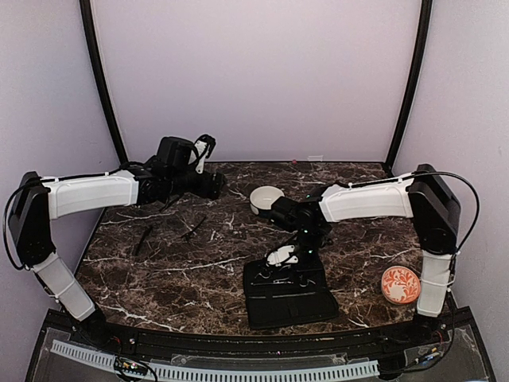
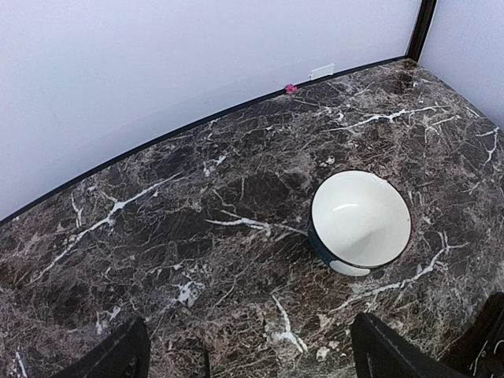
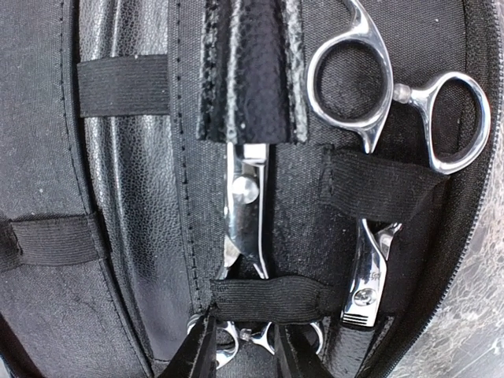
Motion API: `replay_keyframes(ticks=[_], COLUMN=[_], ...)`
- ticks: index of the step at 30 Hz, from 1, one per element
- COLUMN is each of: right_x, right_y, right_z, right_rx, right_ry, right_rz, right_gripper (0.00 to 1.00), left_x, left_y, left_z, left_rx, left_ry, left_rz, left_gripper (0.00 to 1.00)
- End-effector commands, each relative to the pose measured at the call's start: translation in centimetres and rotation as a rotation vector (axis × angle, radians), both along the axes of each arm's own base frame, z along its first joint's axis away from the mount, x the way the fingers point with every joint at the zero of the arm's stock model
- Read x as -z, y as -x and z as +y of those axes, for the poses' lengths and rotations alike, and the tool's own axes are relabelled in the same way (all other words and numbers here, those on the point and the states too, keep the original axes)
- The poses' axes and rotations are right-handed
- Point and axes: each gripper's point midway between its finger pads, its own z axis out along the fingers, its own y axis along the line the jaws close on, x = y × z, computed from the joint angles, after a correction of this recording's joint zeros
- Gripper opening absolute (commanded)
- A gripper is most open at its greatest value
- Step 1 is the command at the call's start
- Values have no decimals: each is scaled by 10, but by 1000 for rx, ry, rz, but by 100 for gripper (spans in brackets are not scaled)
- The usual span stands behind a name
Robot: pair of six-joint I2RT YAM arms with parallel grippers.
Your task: Sort the hair-cutting tools
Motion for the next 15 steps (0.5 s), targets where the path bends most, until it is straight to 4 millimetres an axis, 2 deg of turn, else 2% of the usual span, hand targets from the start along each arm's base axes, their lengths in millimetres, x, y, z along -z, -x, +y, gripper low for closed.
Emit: replay_keyframes(ticks=[1, 12, 15], right_x=[2, -4, -15], right_y=[12, 5, 1], right_z=[20, 23, 21], right_rx=[-13, 25, 38], right_ry=[-60, -84, -101], right_rz=[46, 26, 7], right_gripper=[25, 26, 30], left_x=[-13, -14, -15], left_y=[-3, -3, -3], left_z=[-2, -2, -2], left_rx=[2, 5, 4], left_ry=[13, 20, 20], left_rz=[-15, -13, -16], left_gripper=[91, 91, 91])
